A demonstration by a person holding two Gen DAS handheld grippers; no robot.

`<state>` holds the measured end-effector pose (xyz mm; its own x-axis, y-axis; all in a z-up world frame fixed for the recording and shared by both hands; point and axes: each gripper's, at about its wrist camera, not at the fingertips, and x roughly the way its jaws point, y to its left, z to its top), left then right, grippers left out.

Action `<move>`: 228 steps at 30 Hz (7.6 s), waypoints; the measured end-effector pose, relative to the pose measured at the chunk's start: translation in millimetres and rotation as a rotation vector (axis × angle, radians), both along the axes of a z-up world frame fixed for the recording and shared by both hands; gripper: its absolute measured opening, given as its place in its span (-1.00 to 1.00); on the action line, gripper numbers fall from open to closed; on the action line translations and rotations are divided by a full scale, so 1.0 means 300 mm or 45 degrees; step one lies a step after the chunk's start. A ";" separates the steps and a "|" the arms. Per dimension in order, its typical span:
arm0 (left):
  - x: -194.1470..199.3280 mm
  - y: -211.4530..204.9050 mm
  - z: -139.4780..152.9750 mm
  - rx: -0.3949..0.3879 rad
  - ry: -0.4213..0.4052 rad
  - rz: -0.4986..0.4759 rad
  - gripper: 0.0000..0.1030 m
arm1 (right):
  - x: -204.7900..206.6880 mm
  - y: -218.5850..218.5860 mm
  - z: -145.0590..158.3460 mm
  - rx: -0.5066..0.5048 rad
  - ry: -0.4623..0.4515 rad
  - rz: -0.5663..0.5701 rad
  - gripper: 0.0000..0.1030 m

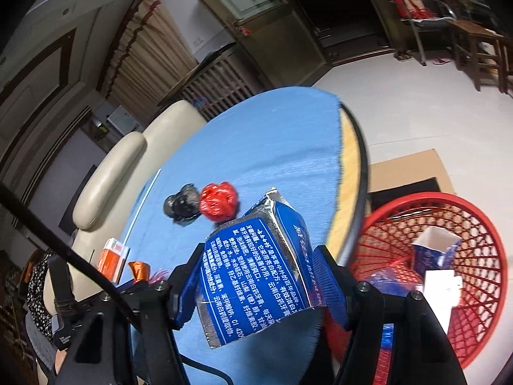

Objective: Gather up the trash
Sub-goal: 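Carry the blue packet and orange net bag toward the red basket with both tools, then open the right tool over the basket while the left tool drops the orange net bag, then move both open tools back over the table toward the black and red bags, then grasp the red plastic bag with the right tool while the left tool grasps the black bag, then lift the black bag with the left tool while the right tool holds the red bag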

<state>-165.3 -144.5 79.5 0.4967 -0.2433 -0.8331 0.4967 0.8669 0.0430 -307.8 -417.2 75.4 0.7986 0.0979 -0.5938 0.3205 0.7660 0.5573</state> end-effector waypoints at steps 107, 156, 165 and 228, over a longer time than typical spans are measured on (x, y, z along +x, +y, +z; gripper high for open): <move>-0.437 -0.822 0.018 0.110 0.045 -0.714 0.52 | -0.600 -0.469 -0.065 0.078 0.122 -0.685 0.59; 0.227 0.190 -0.089 -0.058 0.164 0.252 0.52 | 0.766 0.197 -0.072 -0.296 0.314 0.210 0.23; 0.360 0.028 -0.022 -0.140 0.108 0.192 0.54 | 0.734 0.183 -0.093 -0.298 0.288 0.254 -0.04; 0.140 0.225 -0.036 -0.069 0.057 0.138 -0.29 | 0.242 0.308 -0.021 -0.186 0.091 0.252 -0.04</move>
